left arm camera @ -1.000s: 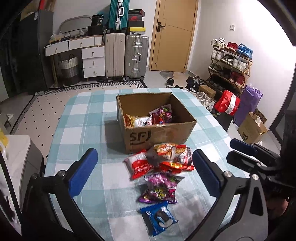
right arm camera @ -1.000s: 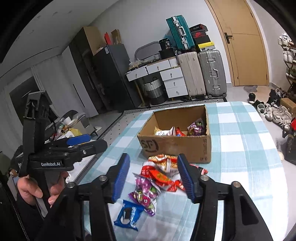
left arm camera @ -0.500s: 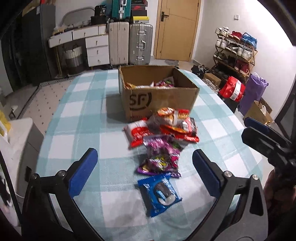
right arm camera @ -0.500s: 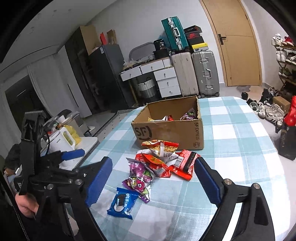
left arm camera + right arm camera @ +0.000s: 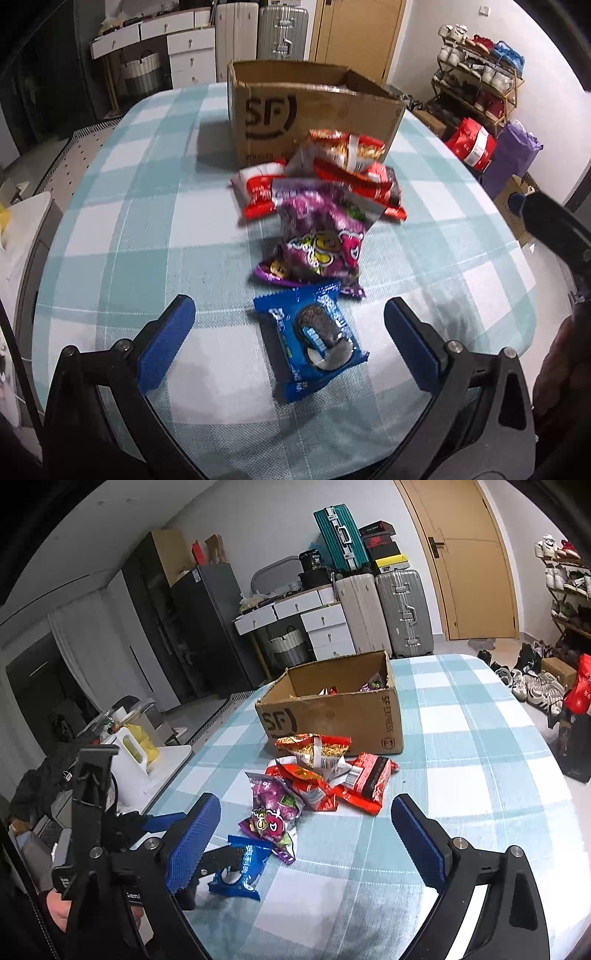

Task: Organize snacks
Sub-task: 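Lower the left gripper onto the blue Oreo pack and grasp it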

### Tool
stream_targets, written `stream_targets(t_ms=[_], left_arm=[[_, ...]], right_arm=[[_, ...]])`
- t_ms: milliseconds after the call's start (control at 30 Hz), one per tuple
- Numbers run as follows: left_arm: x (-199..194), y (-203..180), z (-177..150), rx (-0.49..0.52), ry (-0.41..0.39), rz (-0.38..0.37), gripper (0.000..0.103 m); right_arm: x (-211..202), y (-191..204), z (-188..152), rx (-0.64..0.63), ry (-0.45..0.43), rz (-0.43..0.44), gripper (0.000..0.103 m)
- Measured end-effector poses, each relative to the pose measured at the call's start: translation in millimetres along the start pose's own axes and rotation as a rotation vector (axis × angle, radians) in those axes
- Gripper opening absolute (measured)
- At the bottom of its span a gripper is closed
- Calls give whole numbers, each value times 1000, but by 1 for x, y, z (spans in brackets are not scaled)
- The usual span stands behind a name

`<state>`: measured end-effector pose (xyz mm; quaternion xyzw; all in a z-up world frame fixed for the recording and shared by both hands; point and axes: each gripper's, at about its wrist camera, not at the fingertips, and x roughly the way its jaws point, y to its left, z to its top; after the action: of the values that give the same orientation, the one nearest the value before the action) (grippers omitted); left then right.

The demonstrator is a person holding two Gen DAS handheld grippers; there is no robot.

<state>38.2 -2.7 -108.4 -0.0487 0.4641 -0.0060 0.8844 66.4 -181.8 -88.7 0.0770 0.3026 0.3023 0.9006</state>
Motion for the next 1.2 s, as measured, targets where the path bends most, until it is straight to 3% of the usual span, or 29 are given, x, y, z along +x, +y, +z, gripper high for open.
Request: stream_targets(t_ms=[467, 600, 633, 667, 800, 1200], left_arm=[[42, 4, -14, 8, 89, 39, 101], [48, 6, -16, 18, 106, -2, 69], [47, 3, -17, 53, 89, -15, 50], [46, 2, -18, 76, 78, -17, 42], [46, 6, -19, 106, 71, -58, 42], [46, 35, -13, 34, 66, -110, 42]], right_arm=[[9, -8, -14, 23, 35, 0, 95], [11, -10, -16, 27, 44, 1, 95], [13, -11, -17, 29, 47, 2, 95], [13, -11, -18, 30, 50, 3, 95], [20, -11, -22, 30, 68, 3, 95], [46, -16, -30, 44, 126, 11, 95]])
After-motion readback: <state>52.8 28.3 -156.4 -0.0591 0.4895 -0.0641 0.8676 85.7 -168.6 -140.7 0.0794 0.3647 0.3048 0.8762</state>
